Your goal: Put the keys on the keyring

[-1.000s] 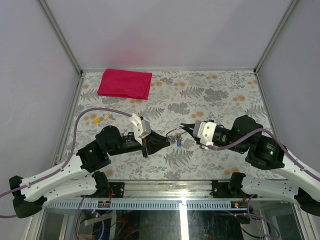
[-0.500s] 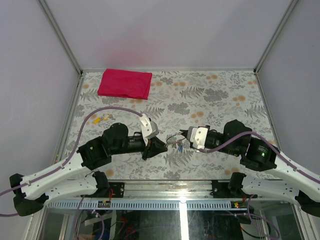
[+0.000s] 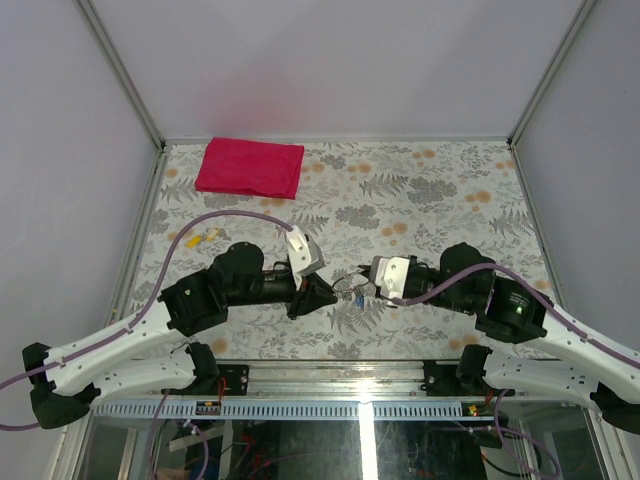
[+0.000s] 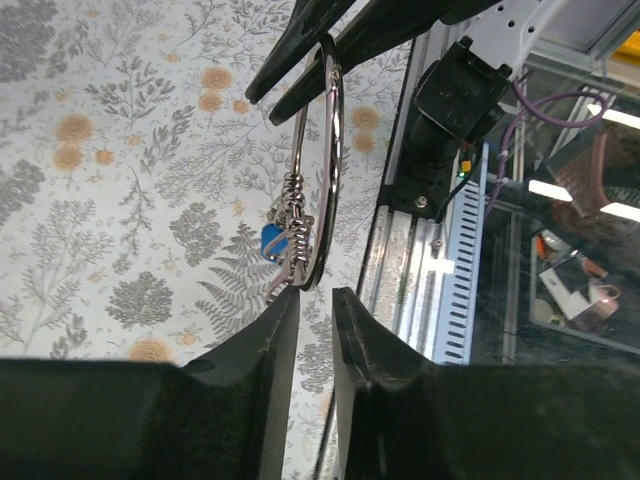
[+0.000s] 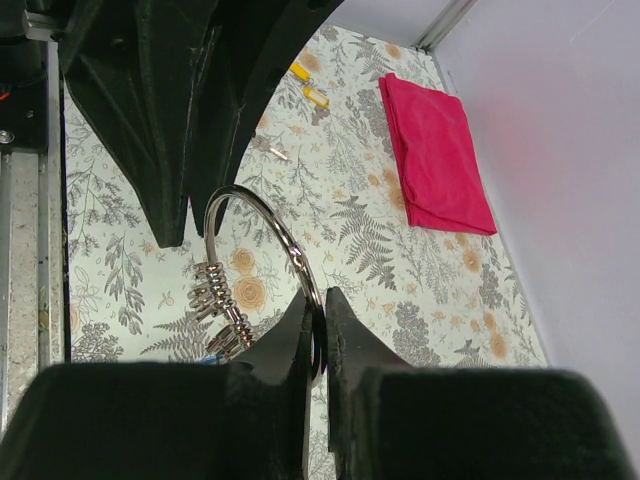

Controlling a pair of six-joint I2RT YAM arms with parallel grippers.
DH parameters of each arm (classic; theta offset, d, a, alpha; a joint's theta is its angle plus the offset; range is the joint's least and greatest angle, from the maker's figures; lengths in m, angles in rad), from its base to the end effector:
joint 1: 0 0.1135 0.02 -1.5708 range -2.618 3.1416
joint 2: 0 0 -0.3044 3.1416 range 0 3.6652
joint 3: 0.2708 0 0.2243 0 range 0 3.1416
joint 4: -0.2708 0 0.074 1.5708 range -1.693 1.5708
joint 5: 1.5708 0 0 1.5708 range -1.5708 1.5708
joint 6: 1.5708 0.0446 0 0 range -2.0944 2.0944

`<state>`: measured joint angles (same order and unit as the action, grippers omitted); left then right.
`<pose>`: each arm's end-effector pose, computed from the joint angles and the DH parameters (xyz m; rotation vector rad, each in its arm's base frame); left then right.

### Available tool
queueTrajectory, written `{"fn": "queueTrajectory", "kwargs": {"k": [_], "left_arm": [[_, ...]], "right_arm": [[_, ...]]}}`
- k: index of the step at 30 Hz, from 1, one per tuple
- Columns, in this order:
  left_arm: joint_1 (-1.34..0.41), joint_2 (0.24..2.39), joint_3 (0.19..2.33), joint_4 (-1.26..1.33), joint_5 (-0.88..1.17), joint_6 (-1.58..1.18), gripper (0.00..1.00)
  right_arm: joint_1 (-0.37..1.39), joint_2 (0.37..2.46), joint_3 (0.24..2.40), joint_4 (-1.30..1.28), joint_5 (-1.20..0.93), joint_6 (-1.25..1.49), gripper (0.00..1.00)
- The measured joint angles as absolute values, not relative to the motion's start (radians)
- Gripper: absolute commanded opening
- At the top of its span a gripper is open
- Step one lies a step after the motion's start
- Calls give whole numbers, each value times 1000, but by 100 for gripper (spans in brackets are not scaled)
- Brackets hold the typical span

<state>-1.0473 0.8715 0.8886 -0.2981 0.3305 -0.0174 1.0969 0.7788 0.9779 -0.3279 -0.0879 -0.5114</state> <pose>0.0628 -0.1378 0.3779 1.1758 1.5800 -1.0269 0.0516 0.1093 0.4137 -1.2880 1.1481 0.5099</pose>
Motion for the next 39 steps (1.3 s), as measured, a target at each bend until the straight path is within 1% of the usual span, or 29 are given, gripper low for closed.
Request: {"fn": "queueTrajectory", "kwargs": {"k": [1,3,4,6,7,9,13,18,21,26,29,34,39], "left_arm": [[-1047,872,889,-298,330,-17,13],[-1047,873,889,-299,330,-17,12],[-1047,874,889,-299,329,-17,15],[-1047,874,890,-299,329,-17,30],[-1047,874,890,-298,329,-15,34],[-1047,872,890,-298,322,-19,38],[-1047,843,876,-269,277,-38,39],[-1047,740,810,-208,93,-74,39],[-1052,714,804,-182,-23,-69,39],[-1122,745,806,-121,-202,-20,38],[-1177,781,806,-83,-282,23,37],[-1218,799,806,9,-362,89,32],[-1234,811,805,83,-411,133,31]], "right_arm": [[1097,778,976,-328,-88,-511,6],[1097,775,973,-328,-88,-510,6],[1097,772,971,-328,-88,-508,6],[1097,769,970,-328,-88,-504,6],[1097,767,970,-328,-88,-502,6],[1097,764,970,-326,-86,-493,6],[1097,764,971,-318,-40,-450,6],[1097,814,1047,-363,51,-356,5],[1097,875,1142,-421,117,-273,5],[1097,1014,1371,-556,237,-132,4],[1097,1062,1466,-613,283,-82,4],[1097,1103,1557,-694,323,-27,4],[1097,1113,1578,-741,332,6,3]]}}
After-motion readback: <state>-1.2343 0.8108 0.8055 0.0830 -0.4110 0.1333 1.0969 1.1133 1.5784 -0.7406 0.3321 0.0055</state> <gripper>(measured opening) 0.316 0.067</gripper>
